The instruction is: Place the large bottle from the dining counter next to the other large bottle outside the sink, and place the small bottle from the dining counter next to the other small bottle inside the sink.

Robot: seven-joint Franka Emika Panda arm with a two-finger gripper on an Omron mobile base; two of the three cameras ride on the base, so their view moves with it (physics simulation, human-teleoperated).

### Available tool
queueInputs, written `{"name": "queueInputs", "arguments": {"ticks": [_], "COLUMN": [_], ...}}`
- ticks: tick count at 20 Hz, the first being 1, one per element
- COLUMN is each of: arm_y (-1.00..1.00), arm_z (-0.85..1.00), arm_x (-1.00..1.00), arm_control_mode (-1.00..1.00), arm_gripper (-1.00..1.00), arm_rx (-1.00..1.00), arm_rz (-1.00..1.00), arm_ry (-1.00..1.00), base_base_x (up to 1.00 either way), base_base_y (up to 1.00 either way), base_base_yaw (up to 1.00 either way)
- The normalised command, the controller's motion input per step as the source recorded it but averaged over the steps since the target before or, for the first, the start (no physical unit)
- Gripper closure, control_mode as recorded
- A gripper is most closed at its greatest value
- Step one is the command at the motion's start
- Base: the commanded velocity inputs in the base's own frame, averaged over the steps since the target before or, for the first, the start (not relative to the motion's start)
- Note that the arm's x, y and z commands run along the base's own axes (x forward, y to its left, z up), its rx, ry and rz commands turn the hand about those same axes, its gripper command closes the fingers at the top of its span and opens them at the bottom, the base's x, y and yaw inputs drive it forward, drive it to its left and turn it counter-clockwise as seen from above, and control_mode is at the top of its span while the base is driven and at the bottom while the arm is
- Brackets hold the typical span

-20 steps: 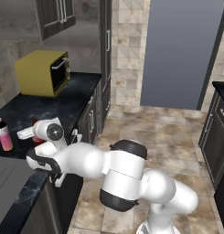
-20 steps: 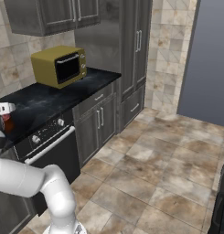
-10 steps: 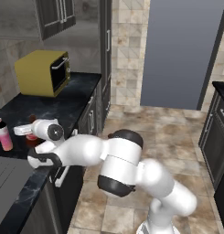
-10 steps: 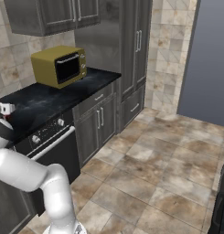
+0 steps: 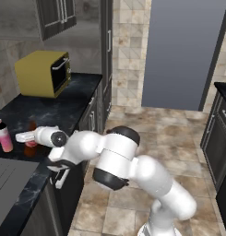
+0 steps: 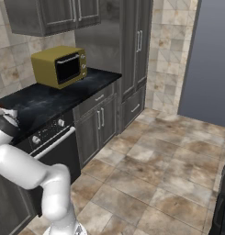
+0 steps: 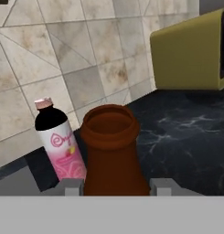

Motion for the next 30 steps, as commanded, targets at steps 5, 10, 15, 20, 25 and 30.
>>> {"name": "queueInputs", "arguments": {"ticks": [5,10,15,20,25,30], "arm_y": [0.21,0.33,0.39,0.28,0.0,0.0], "arm_z": [-0.16,-0.21,-0.24,-0.26,-0.03,0.01], "arm_x": [0.17,0.32,0.17,0.09,-0.01,-0.05], "arm_control_mode": [-1.0,-1.0,-1.0,-1.0,-1.0,-1.0], "arm_gripper": [1.0,1.0,1.0,-1.0,-1.0,-1.0], "arm_rx": [0.0,0.0,0.0,-0.01,0.0,0.0], "arm_rz": [0.01,0.01,0.01,0.01,0.01,0.03], "arm_ry": [0.04,0.08,0.07,0.05,0.0,0.0], "base_base_x": [0.0,0.0,0.0,0.0,0.0,0.0], "base_base_y": [0.0,0.0,0.0,0.0,0.0,0.0], "base_base_yaw": [0.0,0.0,0.0,0.0,0.0,0.0]}}
